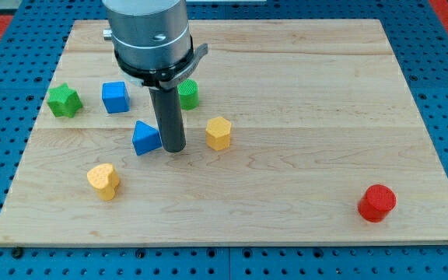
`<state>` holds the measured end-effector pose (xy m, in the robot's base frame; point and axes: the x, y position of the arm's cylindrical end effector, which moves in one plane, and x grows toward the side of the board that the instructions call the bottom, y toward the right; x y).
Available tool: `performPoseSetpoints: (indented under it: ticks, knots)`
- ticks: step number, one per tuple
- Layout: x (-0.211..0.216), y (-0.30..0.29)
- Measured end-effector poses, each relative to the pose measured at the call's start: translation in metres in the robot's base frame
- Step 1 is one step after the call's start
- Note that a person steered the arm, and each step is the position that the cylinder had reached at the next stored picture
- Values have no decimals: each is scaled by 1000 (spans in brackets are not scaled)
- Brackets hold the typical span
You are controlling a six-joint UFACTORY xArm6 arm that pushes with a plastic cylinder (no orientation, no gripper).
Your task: Move the blue triangle closer to the green circle
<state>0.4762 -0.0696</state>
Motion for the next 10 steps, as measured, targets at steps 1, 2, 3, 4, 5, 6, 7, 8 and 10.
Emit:
performPoseSetpoints:
  ticks: [1, 2, 3, 4, 5, 6, 7, 8, 10]
  knots:
    - [21, 6]
    - [42, -22]
    - [28, -36]
    - [19, -39]
    - [22, -41]
    - [14, -57]
    - [6, -61]
    - [-27, -59]
    - [-52, -69]
